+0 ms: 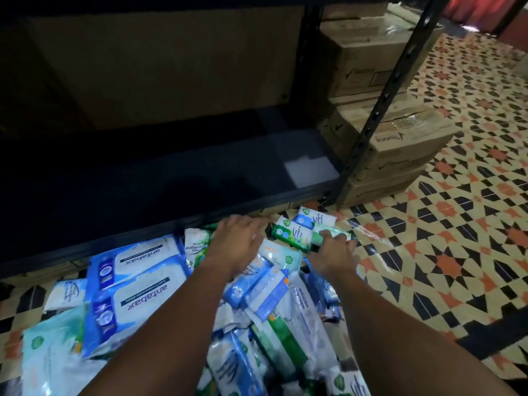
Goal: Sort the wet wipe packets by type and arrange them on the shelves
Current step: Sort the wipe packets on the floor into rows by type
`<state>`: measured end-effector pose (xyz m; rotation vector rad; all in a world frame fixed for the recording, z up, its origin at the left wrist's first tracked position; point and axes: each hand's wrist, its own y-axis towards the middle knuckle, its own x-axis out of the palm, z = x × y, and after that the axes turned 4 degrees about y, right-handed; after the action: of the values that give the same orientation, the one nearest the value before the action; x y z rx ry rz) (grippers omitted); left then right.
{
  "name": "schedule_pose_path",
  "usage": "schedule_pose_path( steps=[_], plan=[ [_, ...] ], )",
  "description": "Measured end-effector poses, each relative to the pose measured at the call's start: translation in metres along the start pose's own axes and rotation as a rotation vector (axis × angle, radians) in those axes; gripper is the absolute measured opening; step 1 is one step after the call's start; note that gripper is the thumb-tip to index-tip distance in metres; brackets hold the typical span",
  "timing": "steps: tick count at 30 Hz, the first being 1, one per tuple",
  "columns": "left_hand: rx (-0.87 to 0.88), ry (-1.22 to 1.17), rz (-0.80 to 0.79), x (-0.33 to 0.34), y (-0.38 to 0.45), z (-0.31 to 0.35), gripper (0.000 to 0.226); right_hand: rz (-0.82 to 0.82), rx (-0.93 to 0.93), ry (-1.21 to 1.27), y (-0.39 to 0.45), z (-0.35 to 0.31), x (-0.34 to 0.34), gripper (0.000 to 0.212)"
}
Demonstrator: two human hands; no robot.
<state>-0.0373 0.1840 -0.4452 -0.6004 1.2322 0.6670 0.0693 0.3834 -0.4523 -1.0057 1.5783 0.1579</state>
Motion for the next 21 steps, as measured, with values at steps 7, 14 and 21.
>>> schedule_pose_path(
  steps=[7,14,21],
  plan=[
    [0.075,0.144,-0.264,0.059,0.081,0.036,0.072,-0.169,0.026,-0.114,0.082,0.005,-0.012,0.118],
    [0.236,0.239,-0.306,0.086,0.124,0.055,0.106,-0.207,0.023,-0.076,0.117,0.033,0.006,0.132],
    [0.318,0.309,-0.427,0.093,0.161,0.084,0.131,-0.04,0.185,0.123,0.103,0.047,0.027,0.103]
  ],
)
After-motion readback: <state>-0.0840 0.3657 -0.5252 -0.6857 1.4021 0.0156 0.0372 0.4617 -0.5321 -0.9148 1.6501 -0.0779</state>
